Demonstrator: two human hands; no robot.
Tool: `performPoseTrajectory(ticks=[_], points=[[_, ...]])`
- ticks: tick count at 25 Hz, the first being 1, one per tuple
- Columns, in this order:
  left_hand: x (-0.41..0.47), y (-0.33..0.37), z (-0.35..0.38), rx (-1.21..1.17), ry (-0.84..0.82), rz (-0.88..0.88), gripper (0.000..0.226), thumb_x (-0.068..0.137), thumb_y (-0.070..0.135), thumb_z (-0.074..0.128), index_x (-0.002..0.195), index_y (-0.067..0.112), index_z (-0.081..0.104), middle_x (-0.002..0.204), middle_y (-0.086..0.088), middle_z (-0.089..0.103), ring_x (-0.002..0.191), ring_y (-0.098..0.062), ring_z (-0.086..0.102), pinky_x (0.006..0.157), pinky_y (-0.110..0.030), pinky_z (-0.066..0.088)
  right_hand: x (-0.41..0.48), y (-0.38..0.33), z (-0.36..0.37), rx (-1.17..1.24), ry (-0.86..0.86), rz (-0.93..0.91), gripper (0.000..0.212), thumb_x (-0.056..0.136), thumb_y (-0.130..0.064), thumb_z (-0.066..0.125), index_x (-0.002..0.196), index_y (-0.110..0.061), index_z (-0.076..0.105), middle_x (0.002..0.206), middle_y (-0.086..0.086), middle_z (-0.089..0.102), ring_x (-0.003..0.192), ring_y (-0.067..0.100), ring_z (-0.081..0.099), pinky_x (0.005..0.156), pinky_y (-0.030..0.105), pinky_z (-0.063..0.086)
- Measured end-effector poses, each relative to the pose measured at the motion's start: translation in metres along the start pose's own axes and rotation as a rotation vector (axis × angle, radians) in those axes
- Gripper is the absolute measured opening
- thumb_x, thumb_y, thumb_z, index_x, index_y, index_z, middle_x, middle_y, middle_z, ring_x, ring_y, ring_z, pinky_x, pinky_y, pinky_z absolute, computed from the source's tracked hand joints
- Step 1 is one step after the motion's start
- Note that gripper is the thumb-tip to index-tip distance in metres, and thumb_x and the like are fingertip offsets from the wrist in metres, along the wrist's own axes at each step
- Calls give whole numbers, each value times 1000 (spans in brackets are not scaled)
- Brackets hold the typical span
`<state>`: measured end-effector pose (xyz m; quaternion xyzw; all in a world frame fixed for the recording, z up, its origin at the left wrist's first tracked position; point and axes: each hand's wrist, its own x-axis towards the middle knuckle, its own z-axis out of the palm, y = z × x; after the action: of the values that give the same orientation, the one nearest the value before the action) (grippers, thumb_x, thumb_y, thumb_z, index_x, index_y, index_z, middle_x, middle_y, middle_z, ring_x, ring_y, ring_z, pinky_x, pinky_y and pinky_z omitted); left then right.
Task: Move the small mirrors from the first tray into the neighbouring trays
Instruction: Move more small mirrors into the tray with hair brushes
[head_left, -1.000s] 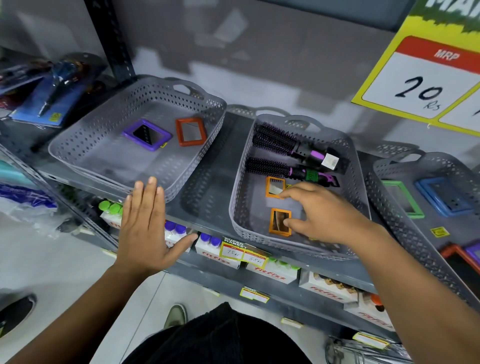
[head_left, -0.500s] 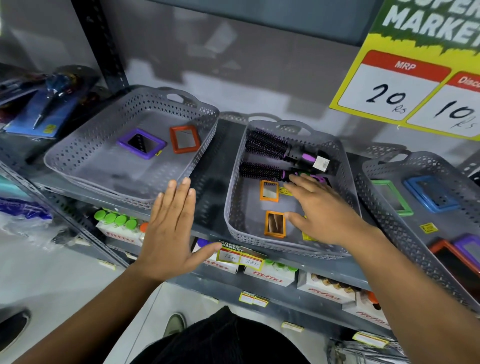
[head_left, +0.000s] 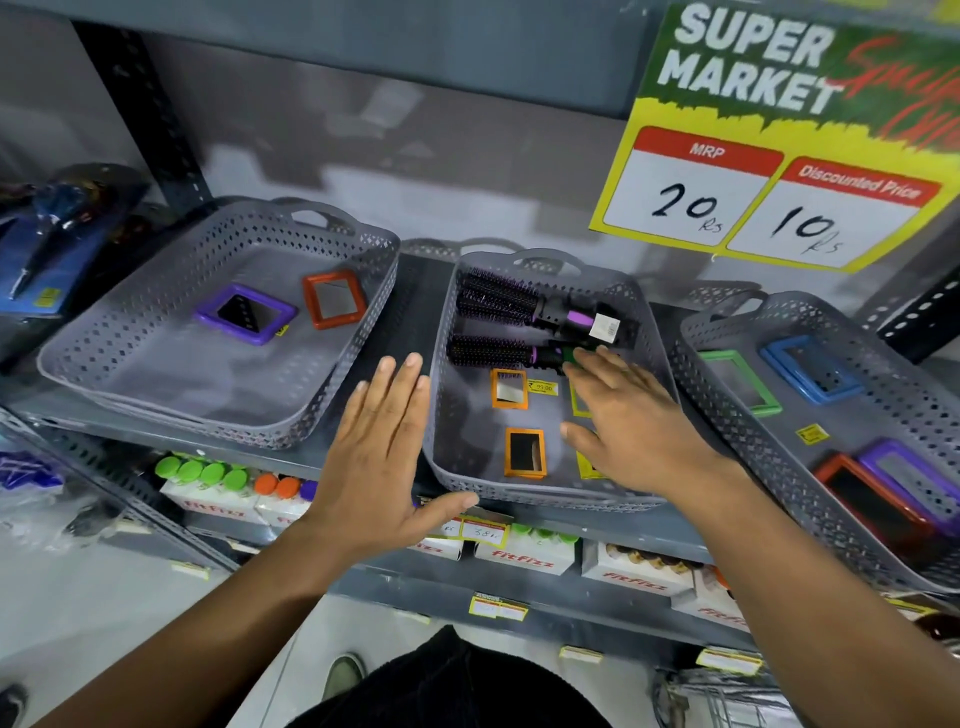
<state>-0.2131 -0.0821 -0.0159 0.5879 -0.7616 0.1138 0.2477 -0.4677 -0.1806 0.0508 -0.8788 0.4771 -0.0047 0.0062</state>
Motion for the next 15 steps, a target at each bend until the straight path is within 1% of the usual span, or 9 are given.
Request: performPoseTrajectory(ticks=[4, 7, 10, 15], points=[[19, 14, -2, -104, -11, 30, 102, 87, 73, 42, 151, -3, 20, 162, -20, 11, 152, -35, 4, 123, -47, 7, -3, 4, -3, 6, -19, 24, 70, 93, -44, 51, 151, -16, 23, 161, 4, 17, 149, 20, 9, 119, 38, 12], [36, 20, -2, -165, -38, 1, 96, 90, 71, 37, 152, -1, 19, 163, -17, 10, 152, -32, 2, 122, -48, 10, -3, 5, -6, 8, -14, 31, 69, 93, -43, 51, 150, -15, 24, 161, 4, 17, 149, 20, 9, 119, 38, 14], [50, 21, -3, -160, -57, -24, 95, 90, 70, 34, 152, -1, 21, 163, -16, 10, 152, -32, 3, 121, -51, 12, -1, 3, -10, 19, -11, 29, 69, 93, -43, 51, 150, -16, 24, 161, 4, 17, 149, 20, 8, 119, 38, 15], [57, 10, -9, -133, -61, -34, 99, 89, 75, 31, 151, -2, 22, 163, -18, 12, 152, -32, 4, 120, -54, 15, 8, -6, -16, 49, 0, 5, 69, 94, -43, 50, 151, -16, 22, 162, 3, 15, 149, 20, 7, 119, 38, 14]])
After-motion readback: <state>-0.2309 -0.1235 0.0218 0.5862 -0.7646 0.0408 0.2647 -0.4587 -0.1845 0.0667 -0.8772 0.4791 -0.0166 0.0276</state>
